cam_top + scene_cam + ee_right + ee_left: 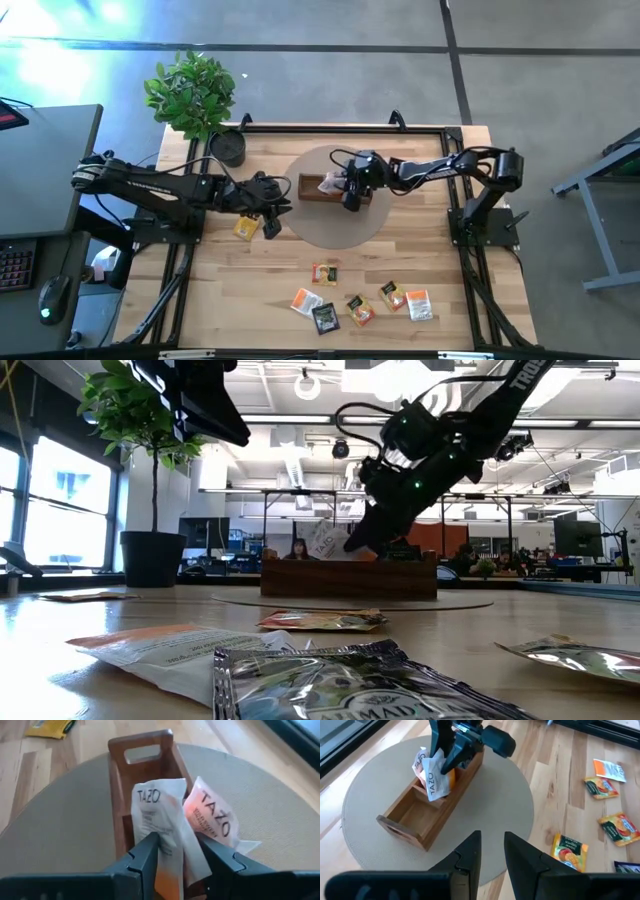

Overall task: Pick & Place Tea
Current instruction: Put the white tea bag into the middle section of the wooden organizer

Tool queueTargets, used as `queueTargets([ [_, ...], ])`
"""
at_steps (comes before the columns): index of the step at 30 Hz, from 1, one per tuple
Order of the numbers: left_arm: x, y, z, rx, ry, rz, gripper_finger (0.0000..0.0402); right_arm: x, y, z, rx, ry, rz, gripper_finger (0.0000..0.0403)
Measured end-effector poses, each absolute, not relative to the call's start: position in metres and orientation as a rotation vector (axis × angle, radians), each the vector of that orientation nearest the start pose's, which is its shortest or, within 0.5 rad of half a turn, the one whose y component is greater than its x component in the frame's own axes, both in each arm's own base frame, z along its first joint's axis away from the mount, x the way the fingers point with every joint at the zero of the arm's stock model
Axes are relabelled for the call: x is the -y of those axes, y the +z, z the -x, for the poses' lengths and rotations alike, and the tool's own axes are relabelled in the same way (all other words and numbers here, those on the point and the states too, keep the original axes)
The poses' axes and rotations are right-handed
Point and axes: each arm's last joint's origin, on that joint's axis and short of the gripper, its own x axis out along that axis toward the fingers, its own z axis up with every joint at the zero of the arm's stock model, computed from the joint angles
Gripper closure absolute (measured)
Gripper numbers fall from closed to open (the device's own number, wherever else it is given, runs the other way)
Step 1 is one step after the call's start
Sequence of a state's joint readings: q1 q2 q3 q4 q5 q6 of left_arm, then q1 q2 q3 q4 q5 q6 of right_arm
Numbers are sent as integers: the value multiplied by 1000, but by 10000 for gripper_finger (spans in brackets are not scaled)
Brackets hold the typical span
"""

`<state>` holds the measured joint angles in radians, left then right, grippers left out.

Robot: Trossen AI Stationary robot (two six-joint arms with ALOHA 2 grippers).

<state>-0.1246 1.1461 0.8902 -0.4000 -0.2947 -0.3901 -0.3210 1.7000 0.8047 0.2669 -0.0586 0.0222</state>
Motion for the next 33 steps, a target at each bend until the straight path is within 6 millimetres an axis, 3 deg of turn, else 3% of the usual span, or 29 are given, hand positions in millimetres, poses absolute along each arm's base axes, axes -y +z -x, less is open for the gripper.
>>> queueTargets([
  [5, 21, 282, -238, -599, 290, 237, 318, 104, 158, -317, -585, -259, -127, 303],
  [14, 21, 282, -238, -600, 298, 234, 318, 103, 161, -318, -561, -234, -105, 395],
  [26, 21, 281, -238, -607, 300, 232, 318, 104, 181, -314, -488, -297, -87, 394],
  [33, 21, 281, -238, -608, 302, 231, 318, 103, 178, -315, -506, -329, -106, 396],
])
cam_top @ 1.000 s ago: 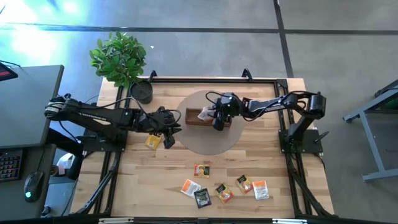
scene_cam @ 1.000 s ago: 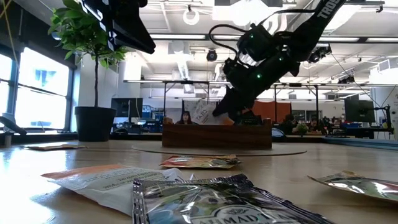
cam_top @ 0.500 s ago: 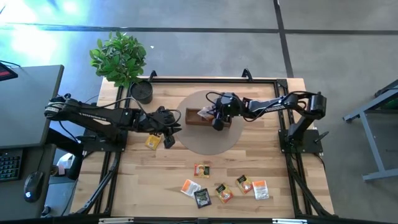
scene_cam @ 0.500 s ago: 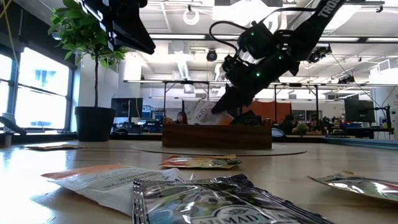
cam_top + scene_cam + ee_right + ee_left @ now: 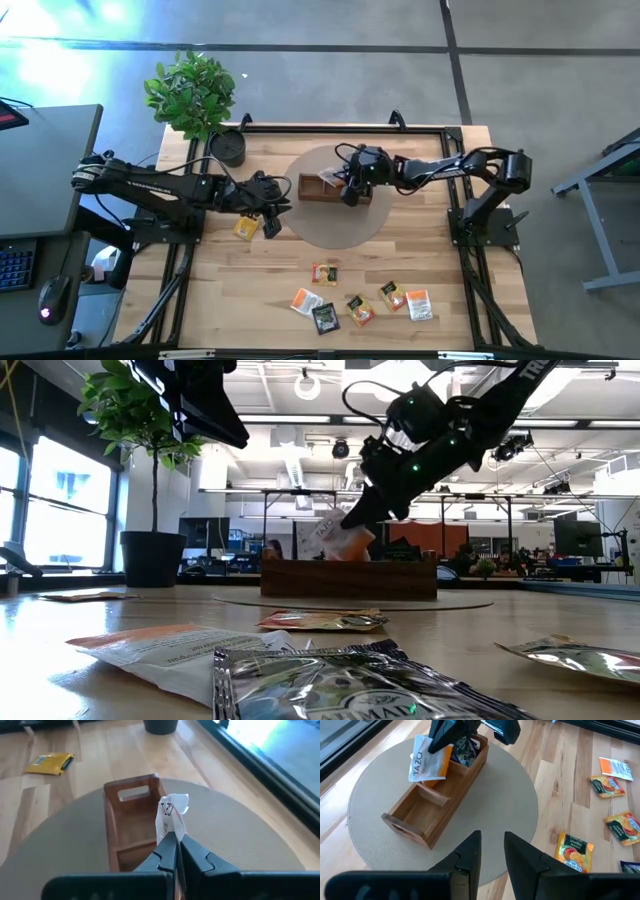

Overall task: Pick & Place Tea
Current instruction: Put the white tea bag into the middle section of the wooden organizer

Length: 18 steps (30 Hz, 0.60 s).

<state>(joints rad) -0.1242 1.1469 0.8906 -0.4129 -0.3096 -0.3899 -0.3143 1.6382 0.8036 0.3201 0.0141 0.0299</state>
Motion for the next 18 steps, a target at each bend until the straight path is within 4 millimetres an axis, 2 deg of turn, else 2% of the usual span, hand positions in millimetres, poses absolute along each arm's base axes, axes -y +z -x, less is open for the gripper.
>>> queueTargets([
  [14, 21, 281, -238, -608, 302, 231, 318, 103, 180, -315, -482, -364, -132, 366],
  [18, 21, 281, -238, -609, 302, 231, 318, 103, 179, -315, -501, -360, -89, 353],
])
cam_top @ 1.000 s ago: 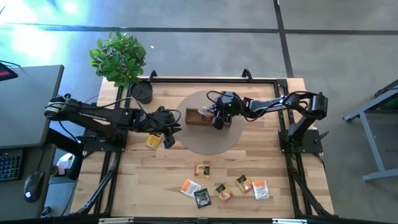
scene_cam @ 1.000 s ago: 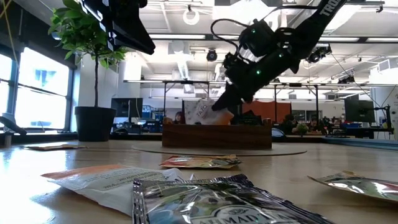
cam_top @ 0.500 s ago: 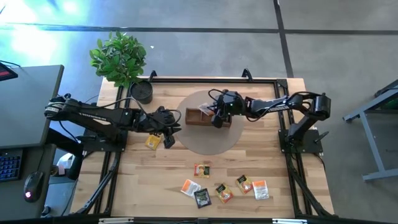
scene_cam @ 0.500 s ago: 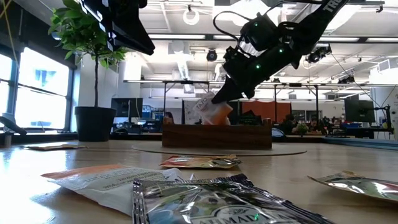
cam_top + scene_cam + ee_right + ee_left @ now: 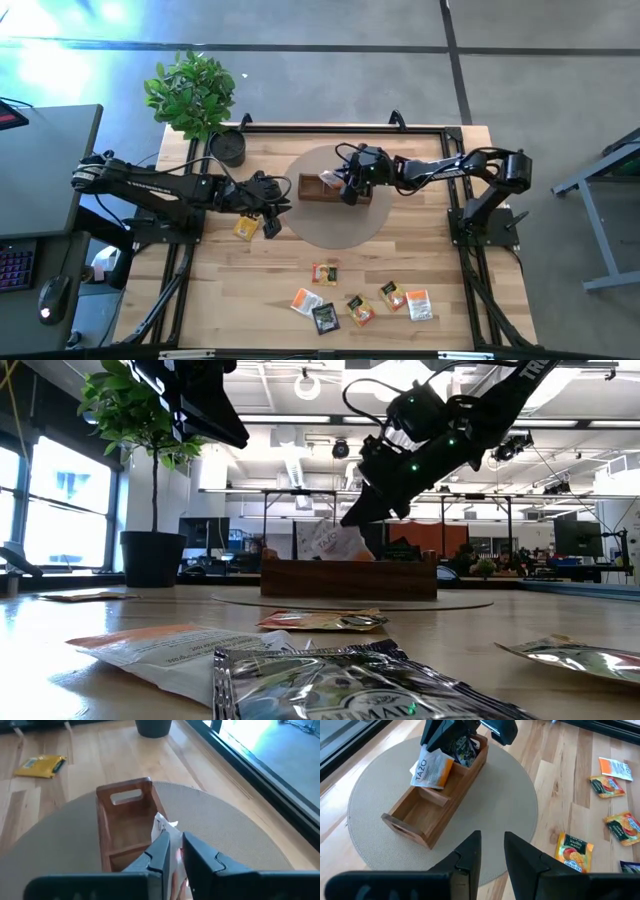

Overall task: Pick & Place Tea
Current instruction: Put the white tea bag into the middle section of the wooden organizer

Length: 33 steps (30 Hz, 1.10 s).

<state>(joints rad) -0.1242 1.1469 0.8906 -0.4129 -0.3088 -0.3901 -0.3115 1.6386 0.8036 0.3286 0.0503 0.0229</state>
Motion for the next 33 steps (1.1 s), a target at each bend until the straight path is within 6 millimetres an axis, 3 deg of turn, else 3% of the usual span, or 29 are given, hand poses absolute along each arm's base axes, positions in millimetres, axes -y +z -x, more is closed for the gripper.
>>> queueTargets([
  [13, 21, 281, -238, -609, 299, 232, 318, 104, 179, -315, -502, -349, -65, 291],
  [22, 21, 281, -238, -609, 299, 232, 318, 103, 173, -312, -576, -363, -29, 289],
  [33, 21, 281, -238, -610, 299, 232, 318, 103, 183, -314, -497, -321, 22, 289],
])
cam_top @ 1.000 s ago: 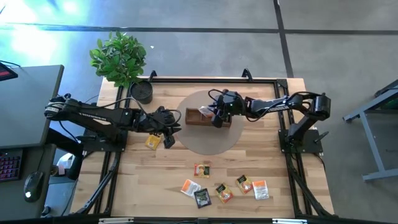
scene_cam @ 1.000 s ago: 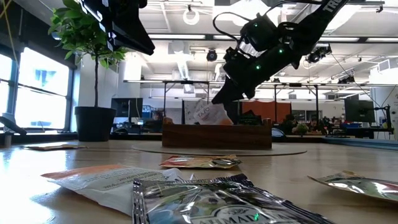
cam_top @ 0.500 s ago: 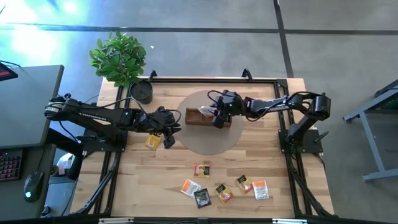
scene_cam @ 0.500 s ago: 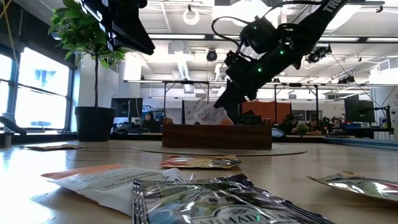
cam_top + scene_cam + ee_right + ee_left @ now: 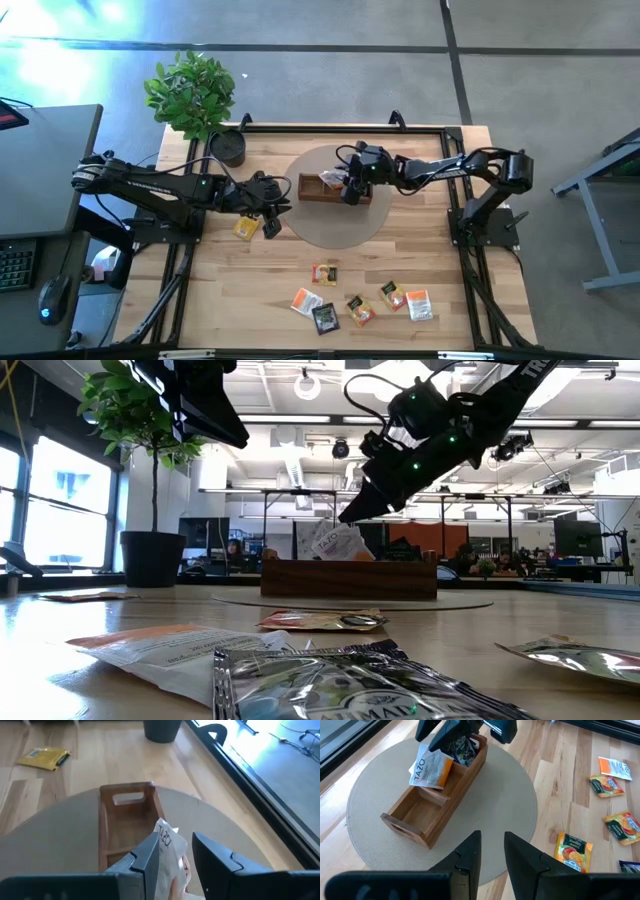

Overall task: Pick & Place Tea
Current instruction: Put the white tea bag into the middle section of the wooden organizer

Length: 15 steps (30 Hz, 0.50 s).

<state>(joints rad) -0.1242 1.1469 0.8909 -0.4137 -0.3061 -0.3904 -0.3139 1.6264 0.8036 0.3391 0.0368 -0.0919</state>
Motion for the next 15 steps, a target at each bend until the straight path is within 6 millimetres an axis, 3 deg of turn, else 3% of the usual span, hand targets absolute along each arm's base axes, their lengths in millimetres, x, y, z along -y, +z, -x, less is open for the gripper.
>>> queueTargets([
  [9, 21, 281, -238, -610, 299, 232, 318, 104, 180, -316, -501, -324, 17, 290],
  [15, 21, 281, -238, -610, 299, 232, 318, 105, 173, -319, -498, -322, 23, 314],
])
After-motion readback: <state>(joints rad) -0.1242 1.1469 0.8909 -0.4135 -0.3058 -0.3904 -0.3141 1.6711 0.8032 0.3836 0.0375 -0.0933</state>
